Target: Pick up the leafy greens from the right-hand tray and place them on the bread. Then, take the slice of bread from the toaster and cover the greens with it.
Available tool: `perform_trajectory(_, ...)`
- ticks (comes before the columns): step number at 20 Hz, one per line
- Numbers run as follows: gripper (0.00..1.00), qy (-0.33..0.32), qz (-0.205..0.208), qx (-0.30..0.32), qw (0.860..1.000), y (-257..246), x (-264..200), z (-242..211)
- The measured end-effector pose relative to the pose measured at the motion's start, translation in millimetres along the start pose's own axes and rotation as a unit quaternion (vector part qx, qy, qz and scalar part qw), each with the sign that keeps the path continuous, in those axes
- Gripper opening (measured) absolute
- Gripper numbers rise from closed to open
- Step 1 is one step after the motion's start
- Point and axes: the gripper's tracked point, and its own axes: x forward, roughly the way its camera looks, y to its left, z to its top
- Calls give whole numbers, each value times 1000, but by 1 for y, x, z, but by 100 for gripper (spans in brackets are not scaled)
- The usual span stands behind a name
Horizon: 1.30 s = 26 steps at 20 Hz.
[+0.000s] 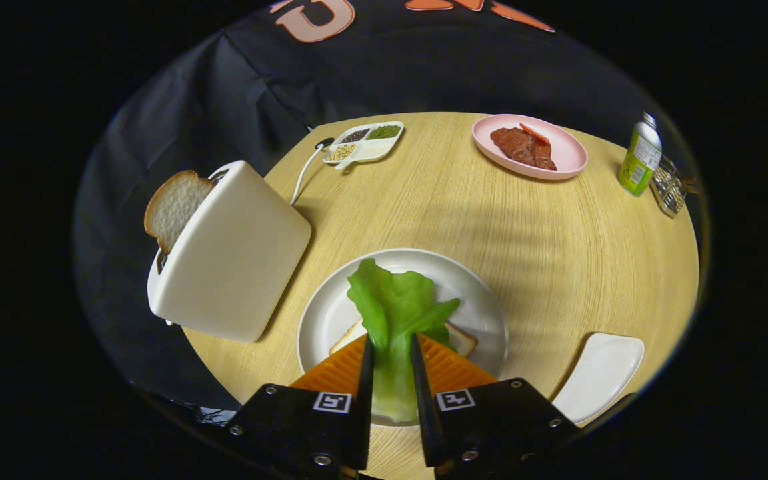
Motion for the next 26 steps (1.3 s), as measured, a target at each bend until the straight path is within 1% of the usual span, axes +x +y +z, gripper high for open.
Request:
perform_trajectory(2, 43, -5, -13, -17, 1000, 5, -1, 5)
perform_trajectory(3, 50, -9, -19, -25, 999, 6, -2, 9)
perform_trajectory(5, 56, -13, -19, -26, 999, 18, -7, 14)
perform_trajectory(8, 64, -22, -11, -20, 1000, 39, -20, 29)
perform_trajectory(11, 71, -37, 3, -18, 999, 71, -45, 52)
perform_trajectory(15, 79, -40, 2, -39, 998, 111, -72, 79)
perform_trajectory(19, 81, -41, 21, -27, 999, 161, -84, 114)
perform_trajectory(21, 81, -42, 16, -31, 999, 176, -81, 130)
perform_trajectory(26, 81, -20, 6, -20, 1000, 201, -57, 141)
